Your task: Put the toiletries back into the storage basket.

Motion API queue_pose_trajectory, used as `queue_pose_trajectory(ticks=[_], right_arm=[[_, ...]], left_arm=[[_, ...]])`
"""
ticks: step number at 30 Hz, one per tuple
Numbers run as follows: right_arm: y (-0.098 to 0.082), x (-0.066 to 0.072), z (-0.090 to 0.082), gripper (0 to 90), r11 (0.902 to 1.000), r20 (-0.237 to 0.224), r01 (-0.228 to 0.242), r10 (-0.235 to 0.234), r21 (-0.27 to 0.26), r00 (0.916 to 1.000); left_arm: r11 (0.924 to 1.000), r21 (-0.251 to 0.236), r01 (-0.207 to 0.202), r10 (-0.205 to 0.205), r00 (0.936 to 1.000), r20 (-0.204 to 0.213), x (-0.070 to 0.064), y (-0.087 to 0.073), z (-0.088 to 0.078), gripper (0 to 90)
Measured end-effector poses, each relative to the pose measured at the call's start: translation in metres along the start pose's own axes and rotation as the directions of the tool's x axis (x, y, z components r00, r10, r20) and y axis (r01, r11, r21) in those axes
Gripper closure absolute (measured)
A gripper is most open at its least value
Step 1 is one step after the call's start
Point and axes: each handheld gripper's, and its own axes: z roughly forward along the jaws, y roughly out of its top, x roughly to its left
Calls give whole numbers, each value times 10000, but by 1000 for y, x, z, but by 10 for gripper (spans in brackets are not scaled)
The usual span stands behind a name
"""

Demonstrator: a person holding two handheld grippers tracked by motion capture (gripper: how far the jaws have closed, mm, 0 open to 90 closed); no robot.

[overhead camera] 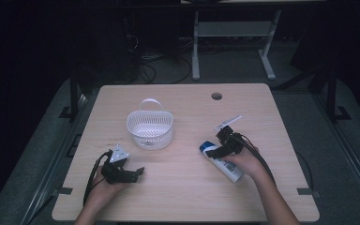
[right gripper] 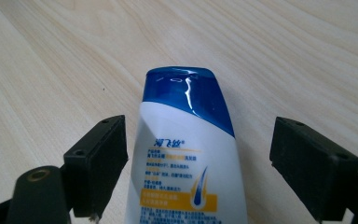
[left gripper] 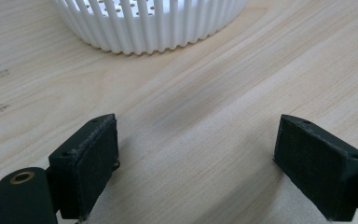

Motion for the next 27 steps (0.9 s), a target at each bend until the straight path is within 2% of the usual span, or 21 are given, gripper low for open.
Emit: queue_pose_trajectory(ticks=[21, 27], right_arm=[[2, 7, 19, 252, 9949, 324, 401, -433, 929, 9985], [3, 9, 19, 314, 9941, 308, 492, -524, 970, 9982]], left_arm=[[10000, -23, -37, 37, 10000, 40, -1, 0, 0, 133], [10000, -20, -41, 41, 10000, 41, -1, 0, 0, 133]])
